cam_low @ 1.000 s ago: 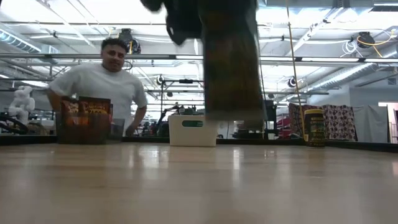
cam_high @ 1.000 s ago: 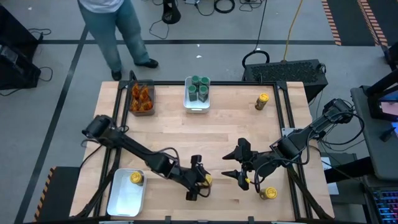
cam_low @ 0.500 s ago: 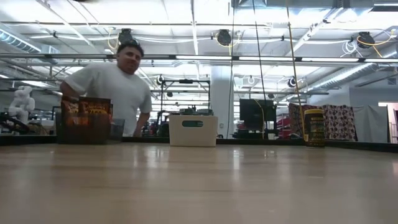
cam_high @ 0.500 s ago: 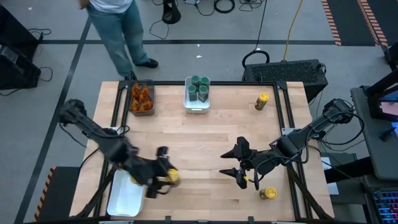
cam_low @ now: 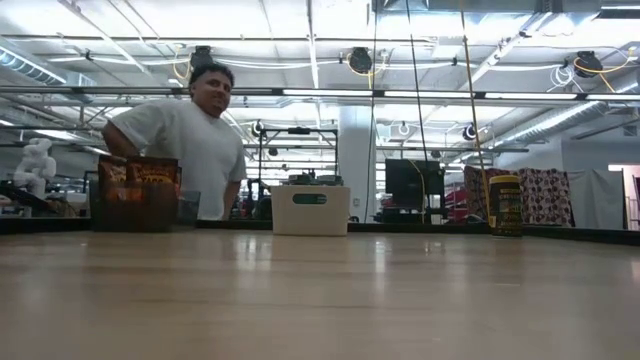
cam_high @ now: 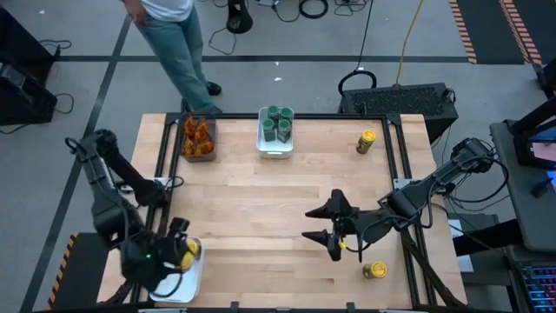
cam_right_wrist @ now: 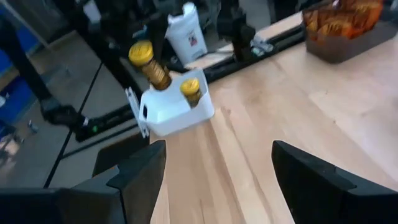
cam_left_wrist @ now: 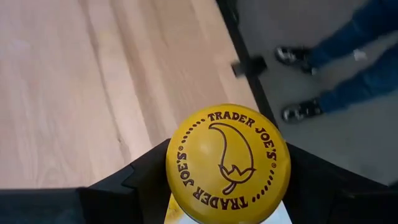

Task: Sort spices by type
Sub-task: Put the bottom left yellow seasoning bottle into the bottom white bin

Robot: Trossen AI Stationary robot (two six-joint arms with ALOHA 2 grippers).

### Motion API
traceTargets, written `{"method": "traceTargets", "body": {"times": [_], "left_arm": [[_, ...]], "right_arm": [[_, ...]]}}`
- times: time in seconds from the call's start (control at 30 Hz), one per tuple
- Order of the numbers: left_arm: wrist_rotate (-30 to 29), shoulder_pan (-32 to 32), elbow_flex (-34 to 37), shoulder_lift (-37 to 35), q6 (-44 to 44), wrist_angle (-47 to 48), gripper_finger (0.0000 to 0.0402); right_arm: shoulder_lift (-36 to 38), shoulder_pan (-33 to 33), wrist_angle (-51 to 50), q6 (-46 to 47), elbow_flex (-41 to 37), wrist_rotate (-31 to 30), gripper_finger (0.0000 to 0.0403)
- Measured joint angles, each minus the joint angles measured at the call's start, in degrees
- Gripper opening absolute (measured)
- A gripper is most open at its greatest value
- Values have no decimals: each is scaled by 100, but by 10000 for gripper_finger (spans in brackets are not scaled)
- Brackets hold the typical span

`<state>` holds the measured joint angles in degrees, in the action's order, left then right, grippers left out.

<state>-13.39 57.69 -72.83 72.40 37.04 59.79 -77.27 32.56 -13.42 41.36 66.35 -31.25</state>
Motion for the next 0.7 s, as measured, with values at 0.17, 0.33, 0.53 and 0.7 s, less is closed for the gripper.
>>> {"method": "traceTargets", "body": {"times": [0.17, 0.33, 0.53, 0.7], "left_arm": [[23, 534, 3, -110, 4, 238, 248], [-125, 1044, 118, -116, 1, 539, 248], [-440, 1477, 432, -132, 3, 527, 248], [-997, 1704, 715, -432, 455, 533, 248]], "right_arm": [[-53, -47, 393, 49, 2, -300, 274], [-212, -158, 602, 195, 2, -351, 274], [-494, -288, 701, 457, 2, -347, 274], [-670, -337, 1003, 453, 2, -304, 274]]}}
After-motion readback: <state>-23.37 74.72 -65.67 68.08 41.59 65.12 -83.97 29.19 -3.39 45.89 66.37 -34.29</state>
